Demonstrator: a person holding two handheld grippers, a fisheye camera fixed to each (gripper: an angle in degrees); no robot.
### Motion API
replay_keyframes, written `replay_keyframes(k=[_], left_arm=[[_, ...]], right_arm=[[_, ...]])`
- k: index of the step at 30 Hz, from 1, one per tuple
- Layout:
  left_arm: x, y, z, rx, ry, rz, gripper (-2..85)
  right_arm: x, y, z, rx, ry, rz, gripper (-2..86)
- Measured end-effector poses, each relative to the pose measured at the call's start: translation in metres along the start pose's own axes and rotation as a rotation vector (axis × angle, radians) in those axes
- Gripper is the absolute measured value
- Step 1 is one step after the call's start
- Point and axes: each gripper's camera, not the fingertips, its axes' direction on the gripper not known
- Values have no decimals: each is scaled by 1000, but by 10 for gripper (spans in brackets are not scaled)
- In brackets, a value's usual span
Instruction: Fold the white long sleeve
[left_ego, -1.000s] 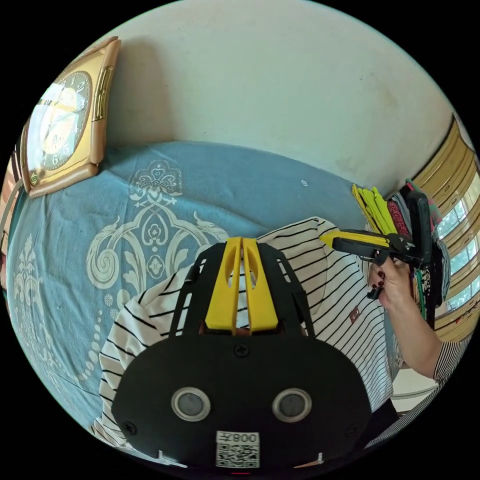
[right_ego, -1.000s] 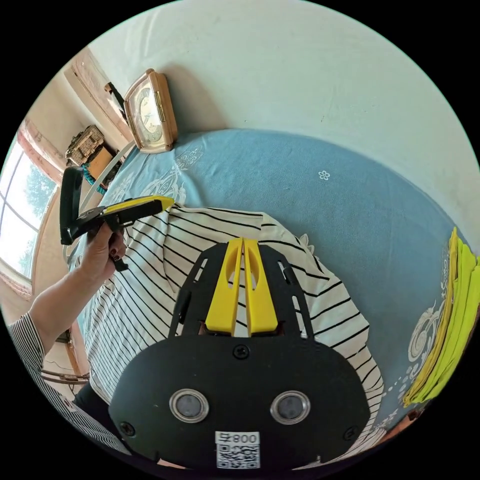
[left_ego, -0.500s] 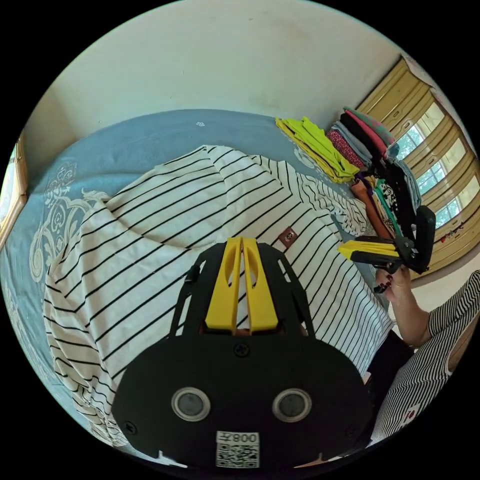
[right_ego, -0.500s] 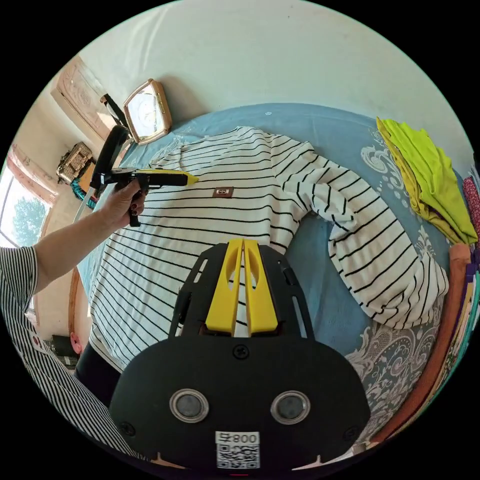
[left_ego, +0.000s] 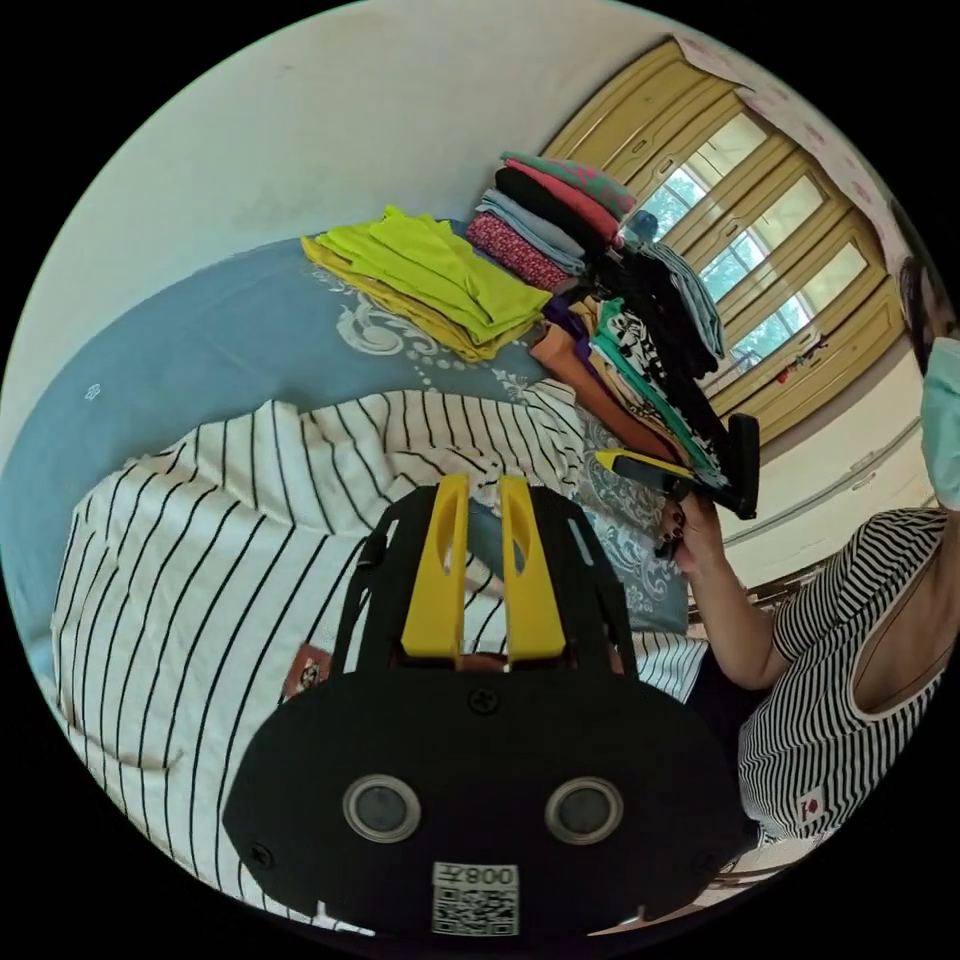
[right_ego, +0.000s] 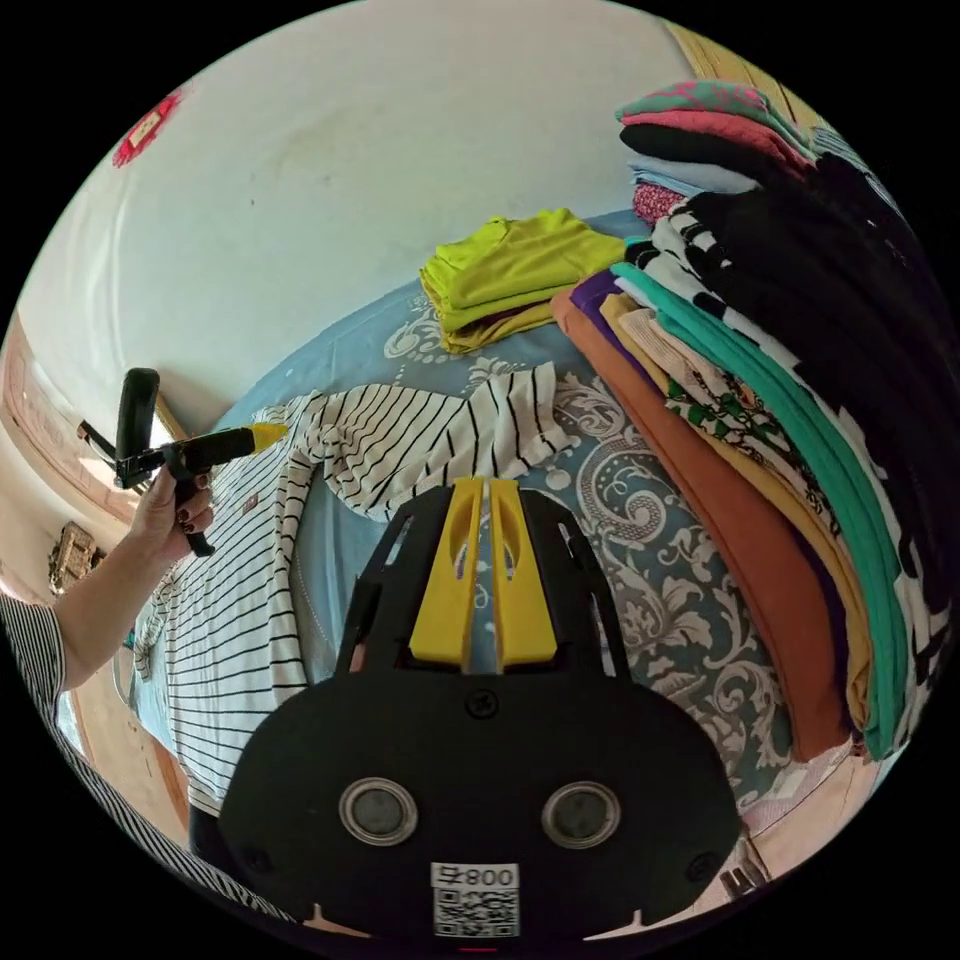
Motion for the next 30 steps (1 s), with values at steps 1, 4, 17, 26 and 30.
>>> replay_keyframes(k=[1, 4, 17, 26, 30], left_arm=[[20, -30, 21, -13, 28, 52, 64], [59, -102, 71, -64, 85, 139, 69], [145, -268, 180, -280, 37, 291, 74], [169, -280, 178, -358, -28, 332, 18], [174, -275, 143, -311, 8, 325, 10]], right_arm=[[15, 1, -6, 17, 16, 31, 44], [36, -3, -18, 44, 30, 49, 68], [80, 4, -27, -79, 110, 34, 61], [97, 19, -48, -76, 76, 40, 35], [103, 26, -61, -65, 28, 45, 18]])
